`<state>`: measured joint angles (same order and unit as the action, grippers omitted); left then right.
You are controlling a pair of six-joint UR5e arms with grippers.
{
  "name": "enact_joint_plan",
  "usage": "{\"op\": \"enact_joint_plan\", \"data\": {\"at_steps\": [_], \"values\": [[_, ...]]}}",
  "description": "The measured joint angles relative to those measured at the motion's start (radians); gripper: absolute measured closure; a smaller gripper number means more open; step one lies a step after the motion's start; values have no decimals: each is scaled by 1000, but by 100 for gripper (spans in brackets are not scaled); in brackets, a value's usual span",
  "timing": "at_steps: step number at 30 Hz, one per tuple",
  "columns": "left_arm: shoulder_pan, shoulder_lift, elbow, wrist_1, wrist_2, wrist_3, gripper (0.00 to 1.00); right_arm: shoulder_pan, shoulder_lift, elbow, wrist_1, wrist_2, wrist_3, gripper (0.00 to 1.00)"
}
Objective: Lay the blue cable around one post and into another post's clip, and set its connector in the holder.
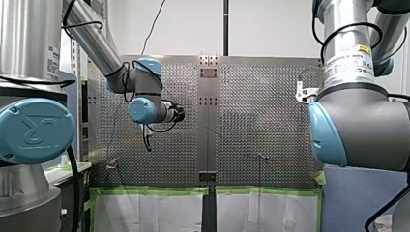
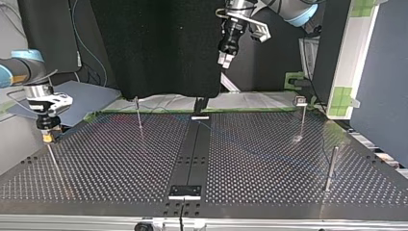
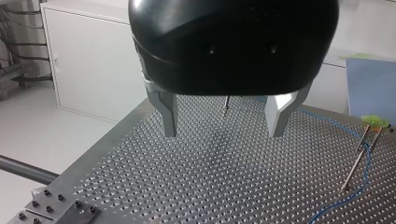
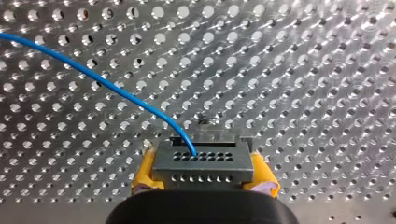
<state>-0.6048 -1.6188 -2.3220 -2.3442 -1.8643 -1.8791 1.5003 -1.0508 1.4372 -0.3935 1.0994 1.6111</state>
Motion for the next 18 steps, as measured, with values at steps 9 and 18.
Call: {"op": "enact_joint_plan", "data": {"at_steps": [9,18], "values": [[0,0,0,0,0,0,7,4,2,0,-30,2,18,100],[0,0,1,1,5,0,7,8,2,0,-34,3,28,100]]}}
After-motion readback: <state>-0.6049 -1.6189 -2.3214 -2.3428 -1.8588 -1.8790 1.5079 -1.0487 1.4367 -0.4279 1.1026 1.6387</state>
